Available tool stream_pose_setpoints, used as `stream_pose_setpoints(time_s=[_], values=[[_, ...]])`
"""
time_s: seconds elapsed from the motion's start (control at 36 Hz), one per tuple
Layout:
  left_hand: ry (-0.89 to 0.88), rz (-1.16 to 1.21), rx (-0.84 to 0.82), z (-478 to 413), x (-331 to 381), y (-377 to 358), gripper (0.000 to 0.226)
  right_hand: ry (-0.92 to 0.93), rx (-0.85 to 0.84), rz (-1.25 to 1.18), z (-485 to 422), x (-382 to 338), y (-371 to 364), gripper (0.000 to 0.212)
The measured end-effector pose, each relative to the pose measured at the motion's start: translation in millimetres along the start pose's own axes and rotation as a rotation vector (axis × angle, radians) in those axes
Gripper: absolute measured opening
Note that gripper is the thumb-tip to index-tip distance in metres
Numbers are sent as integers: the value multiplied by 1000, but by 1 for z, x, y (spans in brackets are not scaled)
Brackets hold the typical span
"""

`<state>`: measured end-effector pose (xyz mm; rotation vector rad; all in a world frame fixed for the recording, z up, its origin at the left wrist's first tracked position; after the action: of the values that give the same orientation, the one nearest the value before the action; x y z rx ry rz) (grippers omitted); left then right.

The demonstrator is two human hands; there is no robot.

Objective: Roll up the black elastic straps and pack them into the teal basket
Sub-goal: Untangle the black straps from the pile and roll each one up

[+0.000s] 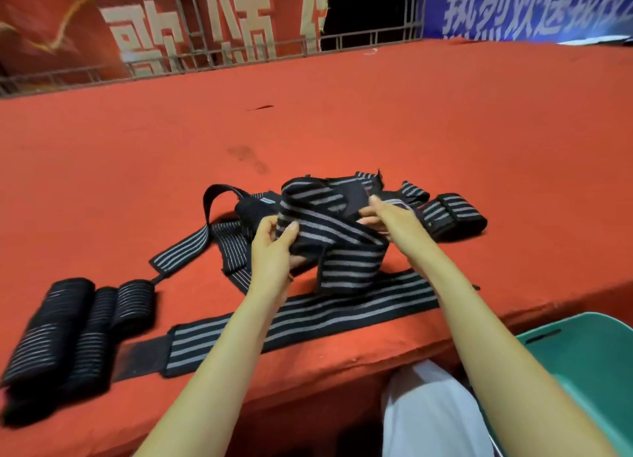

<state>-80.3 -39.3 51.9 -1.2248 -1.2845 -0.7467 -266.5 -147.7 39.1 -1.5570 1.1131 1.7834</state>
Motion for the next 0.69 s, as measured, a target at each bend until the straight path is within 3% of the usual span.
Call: stream_pose_setpoints(time_s=[0.06, 0.17, 0.31, 0.39, 0.47, 0.56, 0.61, 0.69], values=[[2, 32, 44, 5, 3, 16, 9, 66, -81, 144, 3, -12, -18, 26], [4, 147, 89, 15, 7, 40, 18, 89, -173, 427, 4, -21, -57, 61], [-26, 471, 58, 34, 5, 61, 23, -33, -200, 500, 2, -4, -88, 81], [-41, 625, 10, 48, 4, 74, 28, -164, -247, 665, 3, 16, -93, 68], [-83, 678, -20, 60, 10, 87, 30, -171, -209, 846, -1, 16, -84, 49], [-117, 756, -37, 65, 22, 92, 16, -131, -346, 850, 0, 11, -88, 42], [-126, 839, -12, 61, 25, 96, 17, -117, -431, 865, 3, 7, -91, 31], [-133, 728, 145, 48, 17, 119, 11, -160, -445, 914, 0, 11, -83, 20]])
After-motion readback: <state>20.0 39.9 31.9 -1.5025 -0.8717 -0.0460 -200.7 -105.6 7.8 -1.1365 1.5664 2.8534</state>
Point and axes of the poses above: each hand's wrist, its own z-axis away from the middle knuckle, its own y-axis out of the back of the hand, x = y × z, the point moved 10 cm from there along -z, towards the middle knuckle, and after that the axes turned 13 degrees about -x, right-handed, at the moved point
